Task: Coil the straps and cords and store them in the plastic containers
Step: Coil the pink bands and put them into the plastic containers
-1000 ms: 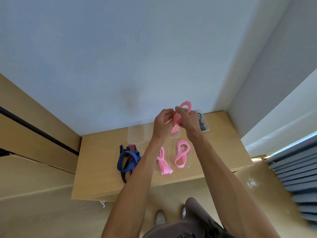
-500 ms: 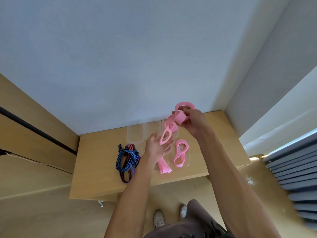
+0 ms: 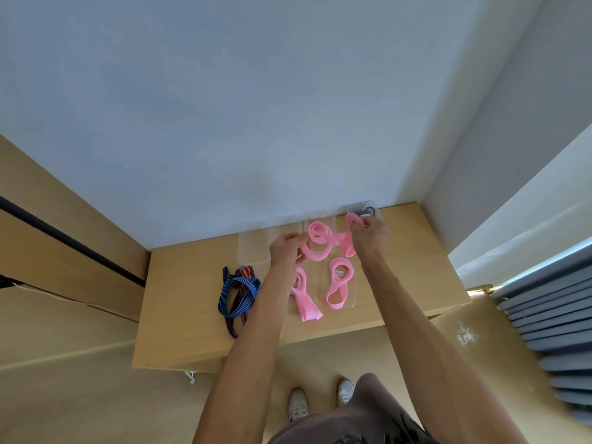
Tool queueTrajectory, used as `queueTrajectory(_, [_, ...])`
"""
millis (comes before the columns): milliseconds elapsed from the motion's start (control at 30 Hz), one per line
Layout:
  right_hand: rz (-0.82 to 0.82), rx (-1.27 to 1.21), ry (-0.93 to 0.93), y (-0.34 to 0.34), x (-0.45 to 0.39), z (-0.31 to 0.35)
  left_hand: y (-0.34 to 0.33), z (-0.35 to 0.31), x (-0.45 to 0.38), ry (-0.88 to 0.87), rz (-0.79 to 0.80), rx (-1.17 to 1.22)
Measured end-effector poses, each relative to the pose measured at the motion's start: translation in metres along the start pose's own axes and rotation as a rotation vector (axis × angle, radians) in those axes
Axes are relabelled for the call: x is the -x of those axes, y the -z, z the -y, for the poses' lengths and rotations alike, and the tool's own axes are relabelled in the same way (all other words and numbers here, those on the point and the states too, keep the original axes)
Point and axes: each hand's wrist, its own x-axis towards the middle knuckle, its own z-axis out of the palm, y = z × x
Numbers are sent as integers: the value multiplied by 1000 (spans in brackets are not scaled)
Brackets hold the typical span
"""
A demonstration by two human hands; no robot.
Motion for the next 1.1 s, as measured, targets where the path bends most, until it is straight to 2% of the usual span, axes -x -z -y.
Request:
queueTrajectory(67, [51,-19,36,-6,7,2,-10,-8,5,-52,88,-57])
queueTrajectory(167, [157,-66,88,-9,13,7,-19,-18,12,-98,138,-59])
queueTrajectory(300, [126,-168,52,-7,10,9,-17,-24,16,-105,172,22])
queueTrajectory(433, [80,-241,51,-1,5,8,-16,-24,17,-160,152,6])
queueTrajectory(567, [200,-178,174,-3,12,13,-31,-25,25,-158,246,21])
queueTrajectory(633, [265,-203,206,-6,16,13,-36,-23,25,-193,224,-4])
queueTrajectory(767, [235,-261,190,-3,14,9,-35,-19,20,-228,130,16])
queueTrajectory(833, [314,-325,177,-4,17,9,-37,-19,17,-254,58,-9])
queueTrajectory(933, [421,-382,161,-9,23,9,-39,-17,16,-314,-23,-172])
queueTrajectory(1100, [349,-337,194,-10,22,3,-40,-16,15,-277,-35,-328])
